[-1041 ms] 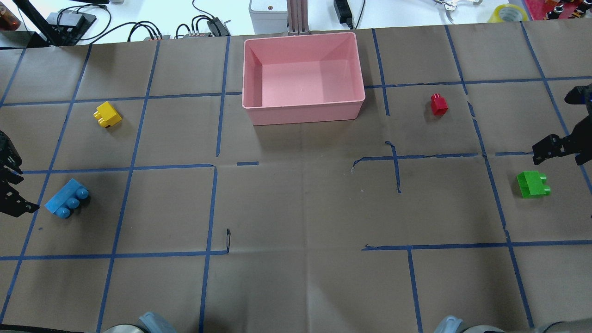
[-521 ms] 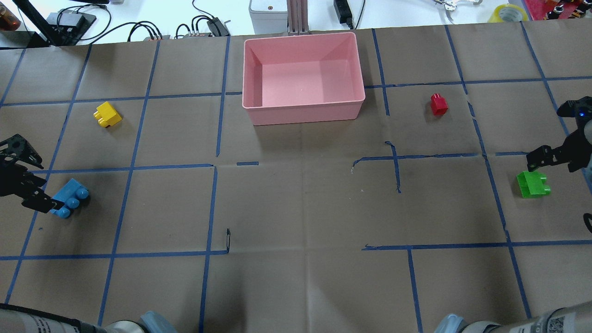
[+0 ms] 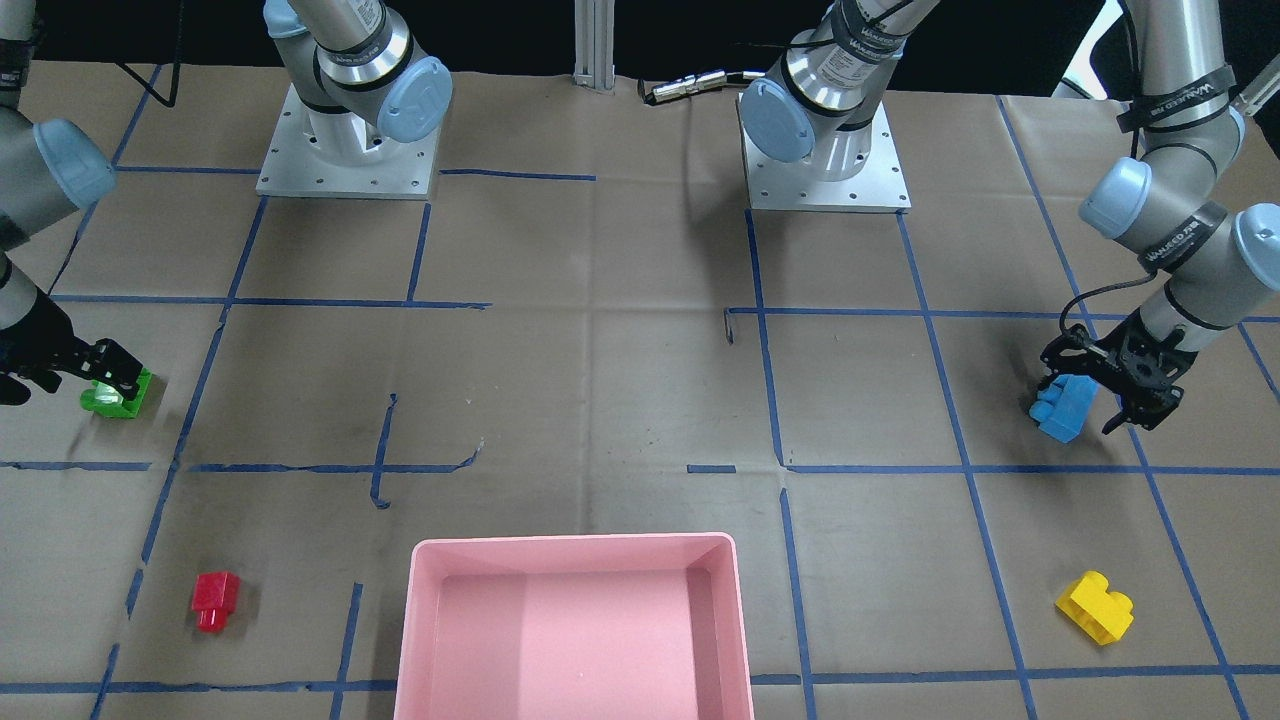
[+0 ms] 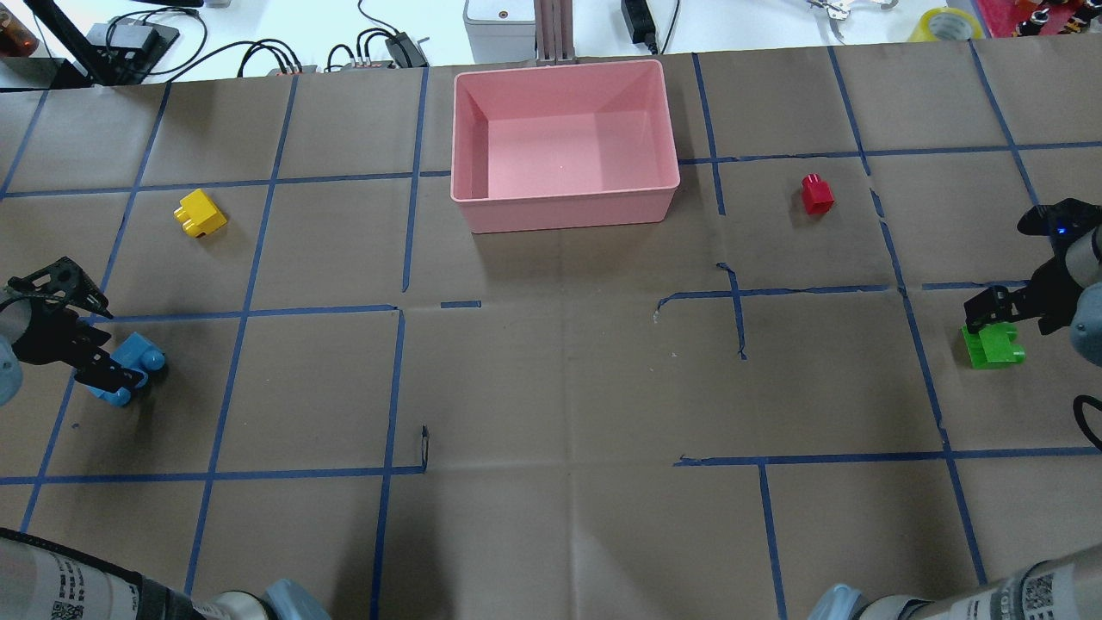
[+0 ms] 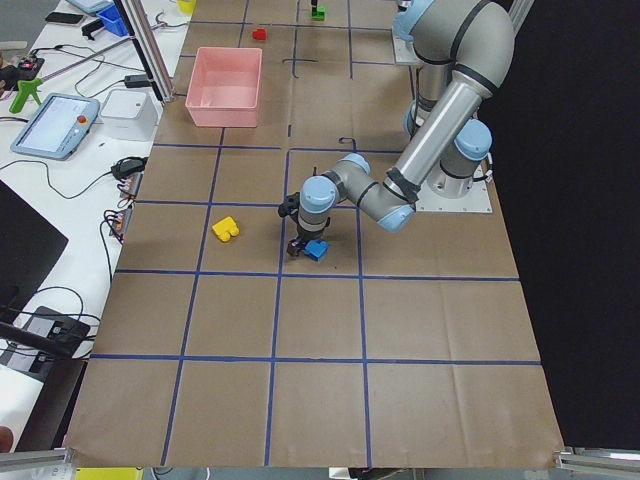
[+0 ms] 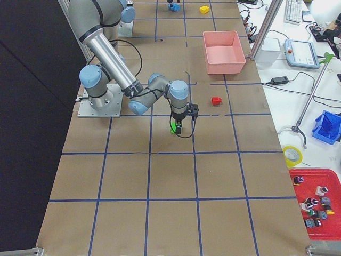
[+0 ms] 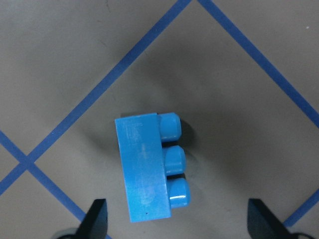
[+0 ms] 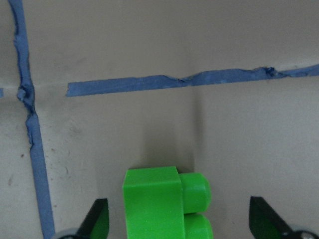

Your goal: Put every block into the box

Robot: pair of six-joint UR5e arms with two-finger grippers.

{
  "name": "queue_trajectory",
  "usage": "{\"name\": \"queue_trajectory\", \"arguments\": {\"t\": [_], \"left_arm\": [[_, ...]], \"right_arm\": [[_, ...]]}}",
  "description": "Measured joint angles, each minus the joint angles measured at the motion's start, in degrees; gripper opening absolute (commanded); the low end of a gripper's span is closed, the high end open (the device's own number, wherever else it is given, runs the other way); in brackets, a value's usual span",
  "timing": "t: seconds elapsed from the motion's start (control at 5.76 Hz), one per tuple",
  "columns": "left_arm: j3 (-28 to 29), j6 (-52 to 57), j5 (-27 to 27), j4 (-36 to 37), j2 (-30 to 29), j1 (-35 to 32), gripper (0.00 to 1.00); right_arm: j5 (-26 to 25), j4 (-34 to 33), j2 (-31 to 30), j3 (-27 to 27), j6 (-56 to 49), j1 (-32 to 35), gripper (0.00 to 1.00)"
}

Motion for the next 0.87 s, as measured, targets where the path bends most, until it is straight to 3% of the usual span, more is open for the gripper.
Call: {"name": "queue_trajectory", "arguments": {"t": [0.17, 0.35, 0.69, 0.87], "left_arm": [[-0.3, -0.3, -0.4, 0.1, -0.3, -0.4, 0.97], [-0.6, -0.4, -0.4, 0.1, -0.3, -0.5, 0.88], [-0.7, -0.3, -0.3, 0.2, -0.2, -0.5, 0.59], [-0.6, -0.2, -0.1, 0.3, -0.1, -0.5, 0.44]], "right_arm": [[0.0, 0.0, 0.2, 0.8, -0.1, 0.0, 0.99], [0.0, 0.0, 0.4, 1.3, -0.1, 0.0, 0.95], [0.0, 0.0, 0.6, 1.7, -1.3, 0.0, 0.57], [-0.1, 0.0, 0.6, 1.5, -2.6, 0.0, 0.26]]}}
